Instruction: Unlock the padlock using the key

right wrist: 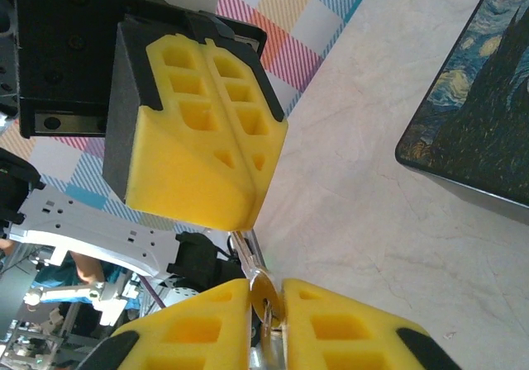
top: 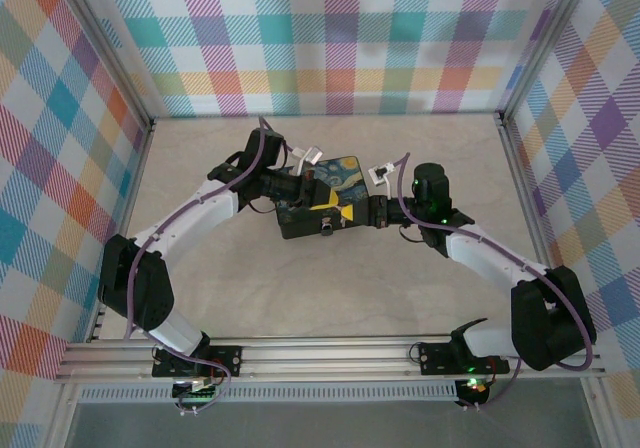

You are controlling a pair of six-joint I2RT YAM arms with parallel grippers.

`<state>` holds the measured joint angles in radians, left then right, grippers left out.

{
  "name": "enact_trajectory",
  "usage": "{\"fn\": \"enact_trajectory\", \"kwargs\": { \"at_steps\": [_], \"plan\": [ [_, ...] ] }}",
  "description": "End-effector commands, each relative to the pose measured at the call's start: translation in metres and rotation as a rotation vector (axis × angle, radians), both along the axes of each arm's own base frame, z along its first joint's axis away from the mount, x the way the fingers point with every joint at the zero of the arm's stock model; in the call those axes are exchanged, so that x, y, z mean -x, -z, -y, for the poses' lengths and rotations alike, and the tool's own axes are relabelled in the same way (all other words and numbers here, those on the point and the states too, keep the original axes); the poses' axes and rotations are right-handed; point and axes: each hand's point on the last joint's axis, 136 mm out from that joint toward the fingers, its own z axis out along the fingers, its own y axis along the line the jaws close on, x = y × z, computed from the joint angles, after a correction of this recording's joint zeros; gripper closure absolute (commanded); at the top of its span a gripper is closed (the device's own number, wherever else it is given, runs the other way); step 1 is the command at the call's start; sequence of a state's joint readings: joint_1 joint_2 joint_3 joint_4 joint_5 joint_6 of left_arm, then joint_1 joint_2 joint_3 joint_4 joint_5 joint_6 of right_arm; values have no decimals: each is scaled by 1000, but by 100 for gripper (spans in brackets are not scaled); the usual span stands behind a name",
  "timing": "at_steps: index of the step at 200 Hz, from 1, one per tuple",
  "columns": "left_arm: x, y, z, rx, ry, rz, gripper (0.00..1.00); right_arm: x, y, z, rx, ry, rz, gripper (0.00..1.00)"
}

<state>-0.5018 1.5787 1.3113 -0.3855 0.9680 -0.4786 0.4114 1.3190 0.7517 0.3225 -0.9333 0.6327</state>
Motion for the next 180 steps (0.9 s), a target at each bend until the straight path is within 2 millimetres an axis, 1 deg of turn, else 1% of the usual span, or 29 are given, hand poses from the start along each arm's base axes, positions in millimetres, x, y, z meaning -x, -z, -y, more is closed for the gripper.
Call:
{"fn": "enact_trajectory", "kwargs": {
  "at_steps": [1, 72, 105, 140, 146, 166, 173, 180],
  "plan": [
    [10, -15, -2, 46, 28, 38, 100, 2, -15, 2, -35, -4, 51, 82],
    [13, -15, -3, 52, 28, 45, 100, 0, -23, 0, -66, -4, 54, 90],
    [12, -13, -3, 50, 23, 41, 100, 1, -24, 0, -80, -2, 52, 99],
    [6, -6, -3, 22, -3, 31, 100, 0, -19, 3, -70, 26, 40, 100],
    [5, -4, -4, 13, -11, 30, 95, -1, -17, 3, -63, 33, 34, 100],
    [-1, -3, -6, -3, -37, 30, 66, -3, -5, 5, -25, 56, 8, 100],
    [-4, -3, -8, -10, -51, 35, 58, -3, -1, 6, -13, 62, 3, 100],
    [-6, -4, -9, -16, -62, 40, 54, -3, 2, 7, -4, 69, -3, 100]
  ]
}}
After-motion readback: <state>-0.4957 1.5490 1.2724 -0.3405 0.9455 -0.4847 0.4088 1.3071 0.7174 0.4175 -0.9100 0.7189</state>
